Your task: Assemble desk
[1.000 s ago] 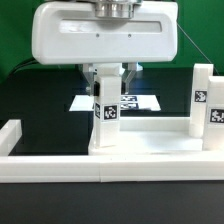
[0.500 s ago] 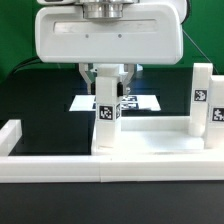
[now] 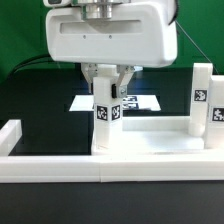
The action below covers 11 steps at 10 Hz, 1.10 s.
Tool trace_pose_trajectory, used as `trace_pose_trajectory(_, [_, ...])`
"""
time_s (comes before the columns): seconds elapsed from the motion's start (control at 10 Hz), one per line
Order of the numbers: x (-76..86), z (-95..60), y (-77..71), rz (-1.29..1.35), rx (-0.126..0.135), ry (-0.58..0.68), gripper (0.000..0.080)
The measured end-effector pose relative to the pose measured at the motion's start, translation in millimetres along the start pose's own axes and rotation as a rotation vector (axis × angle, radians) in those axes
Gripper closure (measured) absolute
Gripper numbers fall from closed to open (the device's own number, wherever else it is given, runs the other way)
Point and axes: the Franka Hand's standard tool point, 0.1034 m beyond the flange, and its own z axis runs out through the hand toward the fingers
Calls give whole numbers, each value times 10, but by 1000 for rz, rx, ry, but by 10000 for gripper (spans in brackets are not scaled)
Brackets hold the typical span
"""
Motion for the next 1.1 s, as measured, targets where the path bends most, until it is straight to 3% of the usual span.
trace_pose_trajectory(0.3, [-17,6,-9,462,41,-17,508])
trace_pose_trajectory(0.5, [-6,6,-13,623,51,-34,508])
trace_pose_trajectory(0.8, [-15,18,-16,597,49,-33,500])
trace_pose_trajectory(0.9, [-12,29,-29,552,41,-33,270])
trace_pose_trajectory(1.0, [-14,36,-44,490,41,-30,179])
trace_pose_trajectory(1.1, [-37,38,-64,372,37,-25,179])
